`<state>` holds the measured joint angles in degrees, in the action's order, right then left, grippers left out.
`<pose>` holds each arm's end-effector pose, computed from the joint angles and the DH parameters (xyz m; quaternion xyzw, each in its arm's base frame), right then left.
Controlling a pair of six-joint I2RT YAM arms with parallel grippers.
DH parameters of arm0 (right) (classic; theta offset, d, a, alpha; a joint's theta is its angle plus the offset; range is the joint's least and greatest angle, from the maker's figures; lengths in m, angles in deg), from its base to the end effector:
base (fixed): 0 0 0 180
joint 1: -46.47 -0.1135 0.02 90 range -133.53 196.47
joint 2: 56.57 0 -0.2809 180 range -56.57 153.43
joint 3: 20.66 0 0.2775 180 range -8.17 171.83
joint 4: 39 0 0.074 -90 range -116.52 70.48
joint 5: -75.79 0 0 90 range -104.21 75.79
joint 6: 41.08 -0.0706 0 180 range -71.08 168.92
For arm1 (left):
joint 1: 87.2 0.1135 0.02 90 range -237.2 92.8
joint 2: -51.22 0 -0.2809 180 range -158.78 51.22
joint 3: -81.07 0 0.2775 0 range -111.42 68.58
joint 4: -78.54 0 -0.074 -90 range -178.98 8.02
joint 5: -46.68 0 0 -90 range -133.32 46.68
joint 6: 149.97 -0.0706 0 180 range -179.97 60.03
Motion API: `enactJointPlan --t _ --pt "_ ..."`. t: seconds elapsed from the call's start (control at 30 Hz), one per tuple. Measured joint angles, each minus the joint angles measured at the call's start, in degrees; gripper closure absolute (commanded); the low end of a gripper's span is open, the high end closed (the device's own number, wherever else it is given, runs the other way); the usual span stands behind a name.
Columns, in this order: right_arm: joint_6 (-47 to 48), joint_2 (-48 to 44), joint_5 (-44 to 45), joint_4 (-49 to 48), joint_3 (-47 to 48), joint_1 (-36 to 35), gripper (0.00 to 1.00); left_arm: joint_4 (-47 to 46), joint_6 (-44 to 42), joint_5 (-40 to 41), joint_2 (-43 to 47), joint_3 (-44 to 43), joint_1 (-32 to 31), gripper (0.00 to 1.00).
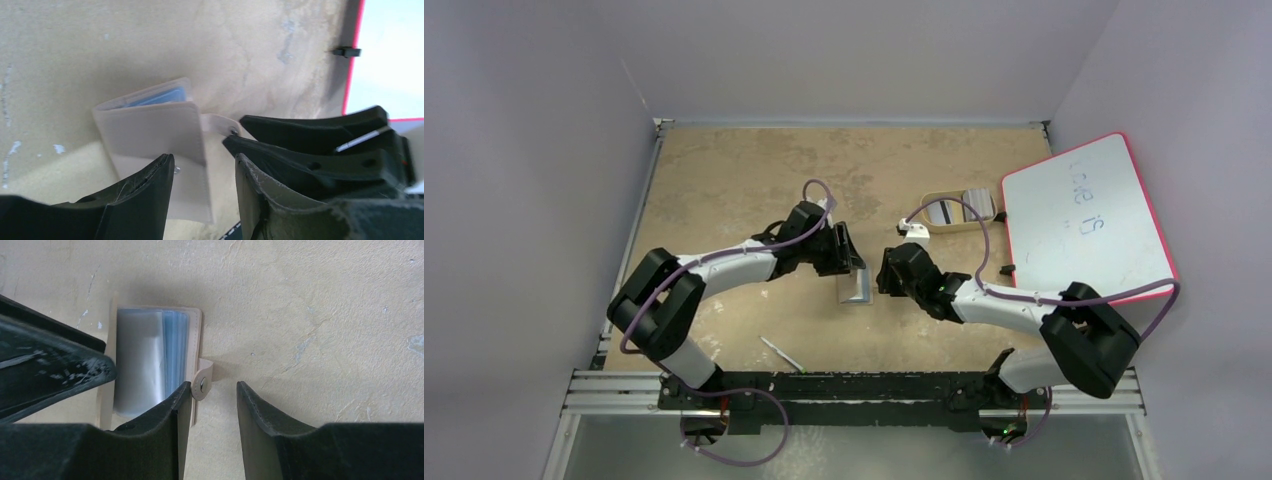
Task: Put the credit cards into the card holder
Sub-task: Close the card holder at the center of the board.
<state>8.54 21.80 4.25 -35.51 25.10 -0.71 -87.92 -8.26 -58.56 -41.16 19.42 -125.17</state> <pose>0.2278 0.2129 0.1560 0.0204 0.8826 0.2063 0.4219 0.2818 -0.2435 0.1532 -0.0581 0.9129 -0.3582 0.1869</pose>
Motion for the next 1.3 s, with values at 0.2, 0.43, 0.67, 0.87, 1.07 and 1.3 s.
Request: enactJointPlan --t 0.2,0.43,0.67,0.87,1.07,1.3 --pt "0.00 0.11 -0.13 -0.24 0.00 0.00 0.60 -0.81 1.18 -1.99 2.49 0.00 0.00 0.72" --pt "0.02 0.37 -0.15 -0.35 0.00 0.00 0.60 1.29 0.90 0.98 3.10 0.00 0.00 0.91" --pt "0.59 -1.09 -1.88 -0.66 -0.02 0.28 0.58 3.58 -1.22 3.67 2.89 -0.63 0.00 0.90" --pt "2.51 -5.51 -9.75 -5.53 -2.25 3.39 0.57 3.72 -2.91 4.04 -0.17 -2.05 -0.04 0.89" --pt "2.97 -7.67 -16.00 -8.66 -4.57 7.98 0.59 3.78 -3.45 4.22 -3.48 -2.08 -0.04 0.85" --pt "2.93 -6.23 -21.29 -11.50 -5.44 9.75 0.61 3.30 -3.54 4.13 -4.50 -2.12 -0.04 0.82"
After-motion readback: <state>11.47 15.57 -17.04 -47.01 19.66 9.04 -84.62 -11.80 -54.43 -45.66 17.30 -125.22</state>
